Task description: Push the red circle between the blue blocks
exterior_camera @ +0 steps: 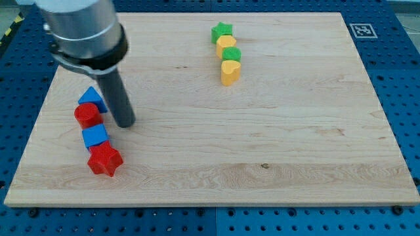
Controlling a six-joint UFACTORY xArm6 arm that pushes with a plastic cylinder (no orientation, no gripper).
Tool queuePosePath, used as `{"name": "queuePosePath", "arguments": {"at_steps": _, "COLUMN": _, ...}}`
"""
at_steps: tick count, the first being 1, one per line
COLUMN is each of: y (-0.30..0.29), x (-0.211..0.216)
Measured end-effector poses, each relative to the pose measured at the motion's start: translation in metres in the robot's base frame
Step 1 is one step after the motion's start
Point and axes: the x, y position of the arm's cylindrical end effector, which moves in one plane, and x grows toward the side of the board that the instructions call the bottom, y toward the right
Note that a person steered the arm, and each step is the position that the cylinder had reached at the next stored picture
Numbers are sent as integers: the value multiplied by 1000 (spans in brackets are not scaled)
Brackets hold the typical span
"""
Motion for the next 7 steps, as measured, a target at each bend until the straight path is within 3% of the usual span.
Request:
{"name": "queuePosePath", "arguments": {"at_steps": 2, "y": 11, "x": 51}}
{"name": "queuePosePath", "arguments": {"at_steps": 4, "y": -47, "x": 47}}
{"name": "queuePosePath", "arguments": {"at_steps": 5, "y": -36, "x": 47}}
{"name": "queuePosePath", "arguments": {"at_steps": 7, "y": 42, "x": 50}}
